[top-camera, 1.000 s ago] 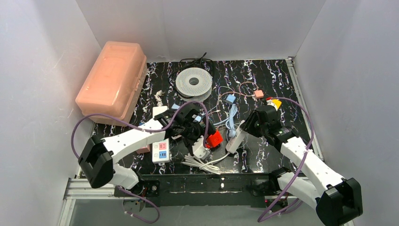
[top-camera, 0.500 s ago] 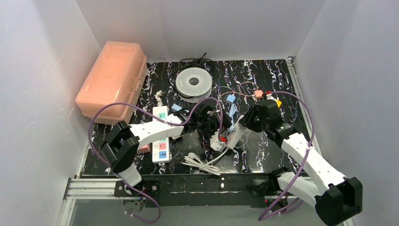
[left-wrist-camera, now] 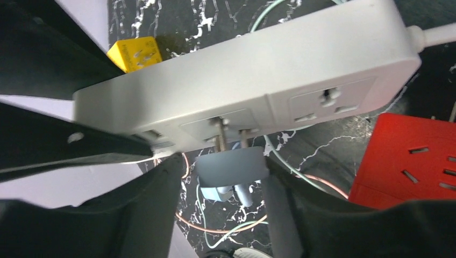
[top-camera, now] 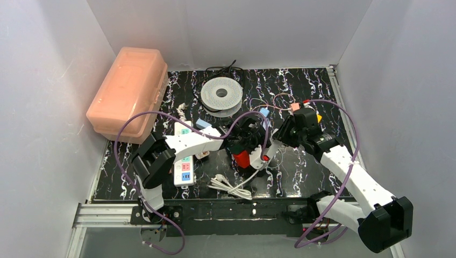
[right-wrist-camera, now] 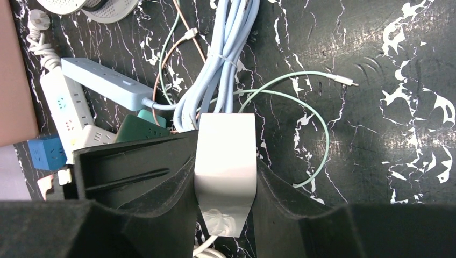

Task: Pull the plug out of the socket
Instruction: Remove the plug from the socket.

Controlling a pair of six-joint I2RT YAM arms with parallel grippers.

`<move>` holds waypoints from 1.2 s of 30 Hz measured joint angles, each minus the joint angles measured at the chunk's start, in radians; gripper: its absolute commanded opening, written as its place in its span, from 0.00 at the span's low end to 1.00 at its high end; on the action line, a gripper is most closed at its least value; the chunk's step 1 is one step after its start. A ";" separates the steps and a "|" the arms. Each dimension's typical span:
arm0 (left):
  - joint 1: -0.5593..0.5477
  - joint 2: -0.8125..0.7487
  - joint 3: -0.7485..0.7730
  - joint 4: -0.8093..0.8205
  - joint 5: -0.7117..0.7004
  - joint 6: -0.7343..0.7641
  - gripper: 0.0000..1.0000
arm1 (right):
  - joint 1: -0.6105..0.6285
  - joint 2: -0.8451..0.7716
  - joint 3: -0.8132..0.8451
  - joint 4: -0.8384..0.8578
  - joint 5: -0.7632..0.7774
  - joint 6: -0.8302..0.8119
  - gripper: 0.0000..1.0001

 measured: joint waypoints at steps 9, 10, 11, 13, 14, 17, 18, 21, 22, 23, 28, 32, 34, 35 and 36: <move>-0.013 0.014 0.008 -0.044 -0.041 0.031 0.30 | 0.000 0.003 0.014 -0.029 0.002 0.006 0.01; -0.014 0.015 0.009 -0.044 -0.044 0.030 0.25 | 0.000 0.003 0.014 -0.029 0.002 0.007 0.01; -0.016 0.017 0.011 -0.043 -0.048 0.030 0.19 | 0.000 0.005 0.014 -0.029 0.003 0.009 0.01; -0.019 0.026 0.020 -0.044 -0.057 0.028 0.00 | 0.000 0.010 0.014 -0.030 0.008 0.010 0.01; -0.021 0.032 0.024 -0.044 -0.064 0.027 0.00 | -0.001 0.013 0.014 -0.030 0.011 0.010 0.01; -0.029 0.053 0.038 -0.039 -0.080 0.021 0.00 | -0.003 0.024 0.014 -0.033 0.030 0.009 0.01; -0.032 0.060 0.043 -0.039 -0.086 0.019 0.00 | -0.004 0.029 0.014 -0.034 0.036 0.009 0.01; -0.038 0.084 0.056 -0.038 -0.109 0.019 0.00 | -0.006 0.059 0.016 -0.034 0.053 0.010 0.01; -0.040 0.090 0.058 -0.040 -0.116 0.020 0.00 | -0.006 0.071 0.019 -0.035 0.056 0.010 0.01; -0.042 0.093 0.058 -0.040 -0.125 0.023 0.00 | -0.006 0.082 0.024 -0.037 0.057 0.010 0.01; -0.043 0.100 0.067 -0.045 -0.165 0.039 0.00 | -0.005 0.126 0.060 -0.064 0.075 0.013 0.01; -0.035 0.107 0.069 -0.043 -0.172 0.055 0.00 | -0.007 0.129 0.061 -0.072 0.087 0.010 0.01; -0.028 0.108 0.076 -0.052 -0.172 0.053 0.00 | -0.008 0.129 0.060 -0.072 0.092 0.005 0.01; -0.022 0.108 0.082 -0.060 -0.172 0.053 0.00 | -0.011 0.129 0.058 -0.072 0.093 0.001 0.01; -0.013 0.108 0.085 -0.061 -0.171 0.053 0.00 | -0.013 0.128 0.053 -0.074 0.093 -0.004 0.01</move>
